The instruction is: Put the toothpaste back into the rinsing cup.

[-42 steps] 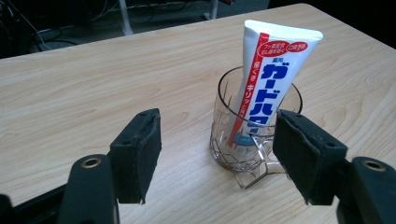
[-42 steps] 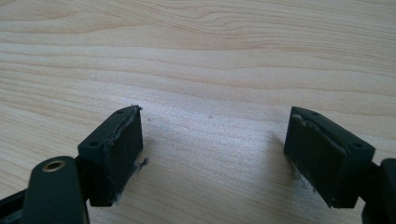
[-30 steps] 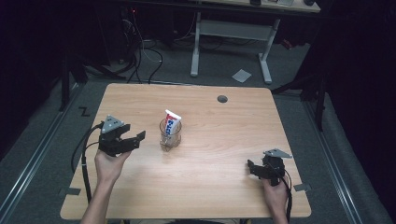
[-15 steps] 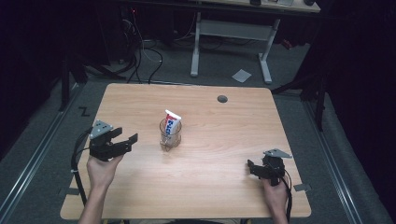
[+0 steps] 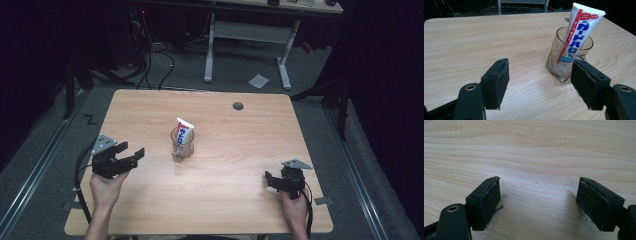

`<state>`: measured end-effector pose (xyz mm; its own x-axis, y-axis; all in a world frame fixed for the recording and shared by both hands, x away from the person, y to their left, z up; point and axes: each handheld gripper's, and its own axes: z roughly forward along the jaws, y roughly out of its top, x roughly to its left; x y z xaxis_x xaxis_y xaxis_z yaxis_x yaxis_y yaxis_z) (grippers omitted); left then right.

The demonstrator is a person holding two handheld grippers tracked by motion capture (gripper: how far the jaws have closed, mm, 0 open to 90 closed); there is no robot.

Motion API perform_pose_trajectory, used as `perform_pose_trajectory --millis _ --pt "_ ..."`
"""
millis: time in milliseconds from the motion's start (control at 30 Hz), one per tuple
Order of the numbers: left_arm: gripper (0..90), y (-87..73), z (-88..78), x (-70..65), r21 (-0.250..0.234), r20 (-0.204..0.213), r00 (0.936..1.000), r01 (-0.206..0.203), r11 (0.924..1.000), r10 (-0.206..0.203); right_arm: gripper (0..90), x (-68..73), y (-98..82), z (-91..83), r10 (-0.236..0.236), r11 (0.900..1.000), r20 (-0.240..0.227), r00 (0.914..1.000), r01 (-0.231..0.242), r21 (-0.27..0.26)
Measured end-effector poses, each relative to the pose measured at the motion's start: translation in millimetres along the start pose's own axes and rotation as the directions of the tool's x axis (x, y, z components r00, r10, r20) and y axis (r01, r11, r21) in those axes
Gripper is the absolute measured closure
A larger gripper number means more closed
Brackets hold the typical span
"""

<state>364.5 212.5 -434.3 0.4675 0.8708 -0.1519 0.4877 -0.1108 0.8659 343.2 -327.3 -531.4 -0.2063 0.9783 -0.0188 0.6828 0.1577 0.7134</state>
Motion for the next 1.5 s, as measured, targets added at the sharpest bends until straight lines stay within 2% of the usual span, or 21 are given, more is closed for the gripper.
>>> perform_pose_trajectory --millis 233,967,1500 --pt "31.8 -5.1 -1.8 0.1 0.000 0.000 1.0000 0.003 1.0000 -0.003 19.4 0.0 0.0 0.0 0.000 1.000 0.000 1.0000 0.000 0.000" --pt "31.6 -29.2 -6.3 7.0 0.011 -0.005 0.9988 0.049 0.9988 -0.049 19.4 0.1 -0.1 -0.1 0.000 1.000 0.000 1.0000 0.000 0.000" --pt "31.4 -42.9 -2.0 9.3 0.030 -0.008 0.9977 0.068 0.9972 -0.068 19.4 0.1 -0.1 -0.2 0.000 1.000 0.000 1.0000 0.000 0.001"
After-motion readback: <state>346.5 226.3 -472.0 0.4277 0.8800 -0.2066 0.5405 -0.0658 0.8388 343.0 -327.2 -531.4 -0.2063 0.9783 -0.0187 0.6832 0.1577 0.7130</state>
